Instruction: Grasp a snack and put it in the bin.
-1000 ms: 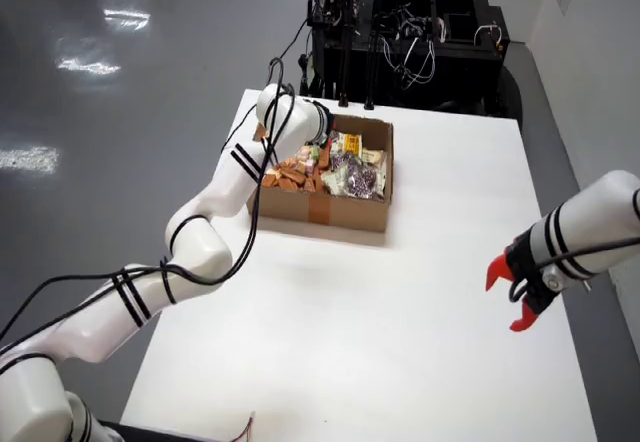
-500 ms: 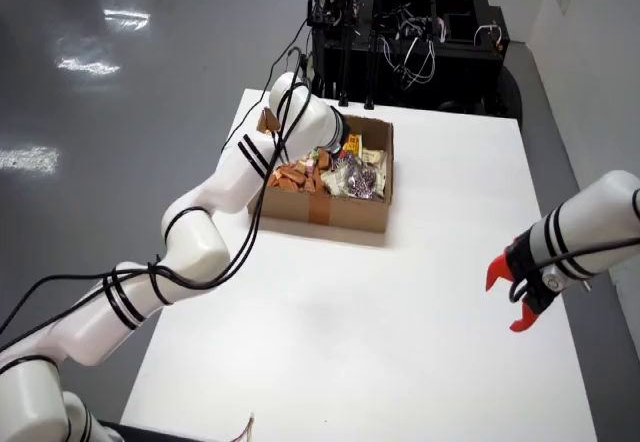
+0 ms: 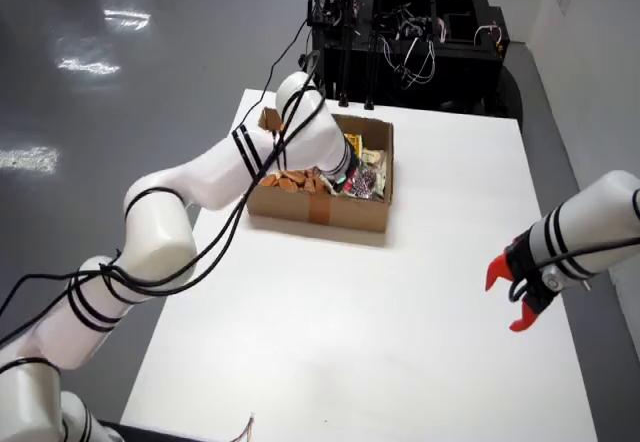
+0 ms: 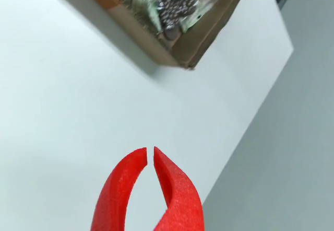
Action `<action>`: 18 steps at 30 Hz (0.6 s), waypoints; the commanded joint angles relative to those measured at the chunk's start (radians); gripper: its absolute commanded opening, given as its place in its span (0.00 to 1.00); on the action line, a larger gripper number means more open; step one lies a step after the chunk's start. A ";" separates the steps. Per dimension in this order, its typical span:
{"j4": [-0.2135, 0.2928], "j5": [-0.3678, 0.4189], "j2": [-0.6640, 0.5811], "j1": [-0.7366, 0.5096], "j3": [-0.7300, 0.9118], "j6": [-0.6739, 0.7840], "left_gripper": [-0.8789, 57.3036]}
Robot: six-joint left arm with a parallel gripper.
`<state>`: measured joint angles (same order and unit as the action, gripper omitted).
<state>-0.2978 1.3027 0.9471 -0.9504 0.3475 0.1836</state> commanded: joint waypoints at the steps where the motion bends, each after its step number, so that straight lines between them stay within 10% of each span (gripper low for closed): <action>1: 0.006 -0.010 -0.084 -0.039 0.146 0.023 0.06; 18: 0.094 -0.178 -0.422 -0.178 0.691 0.103 0.01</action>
<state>-0.2199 1.1633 0.5749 -1.1189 0.9646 0.2771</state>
